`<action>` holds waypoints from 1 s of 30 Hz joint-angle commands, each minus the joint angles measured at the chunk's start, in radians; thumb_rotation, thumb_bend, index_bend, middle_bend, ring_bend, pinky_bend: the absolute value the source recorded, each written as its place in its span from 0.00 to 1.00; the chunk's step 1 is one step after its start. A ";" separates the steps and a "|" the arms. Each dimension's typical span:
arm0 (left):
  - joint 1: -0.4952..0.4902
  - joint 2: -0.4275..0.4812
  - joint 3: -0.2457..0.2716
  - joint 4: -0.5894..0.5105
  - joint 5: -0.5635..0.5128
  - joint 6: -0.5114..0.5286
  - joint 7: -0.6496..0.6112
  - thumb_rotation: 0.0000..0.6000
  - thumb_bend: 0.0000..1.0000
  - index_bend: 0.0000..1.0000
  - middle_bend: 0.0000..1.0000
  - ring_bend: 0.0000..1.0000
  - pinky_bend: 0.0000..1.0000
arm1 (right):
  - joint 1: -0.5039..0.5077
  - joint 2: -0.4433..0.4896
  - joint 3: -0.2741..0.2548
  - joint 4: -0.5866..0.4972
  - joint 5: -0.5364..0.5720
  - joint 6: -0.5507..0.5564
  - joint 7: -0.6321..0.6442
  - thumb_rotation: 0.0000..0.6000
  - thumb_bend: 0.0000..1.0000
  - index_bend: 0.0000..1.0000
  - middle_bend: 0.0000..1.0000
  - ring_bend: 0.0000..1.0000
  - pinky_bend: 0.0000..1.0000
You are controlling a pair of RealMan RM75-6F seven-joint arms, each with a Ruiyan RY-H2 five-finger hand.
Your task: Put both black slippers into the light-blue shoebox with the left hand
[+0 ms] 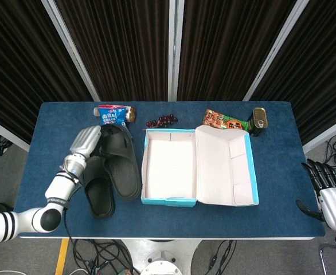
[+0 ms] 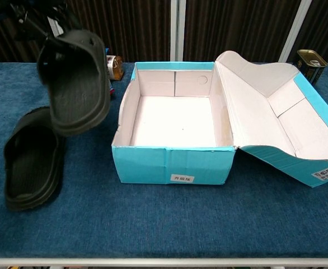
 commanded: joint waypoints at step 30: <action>-0.158 -0.753 -0.211 0.908 0.516 -0.179 -0.774 1.00 0.09 0.37 0.43 0.73 0.78 | 0.034 0.057 0.019 -0.082 0.056 -0.078 -0.072 1.00 0.13 0.00 0.04 0.00 0.00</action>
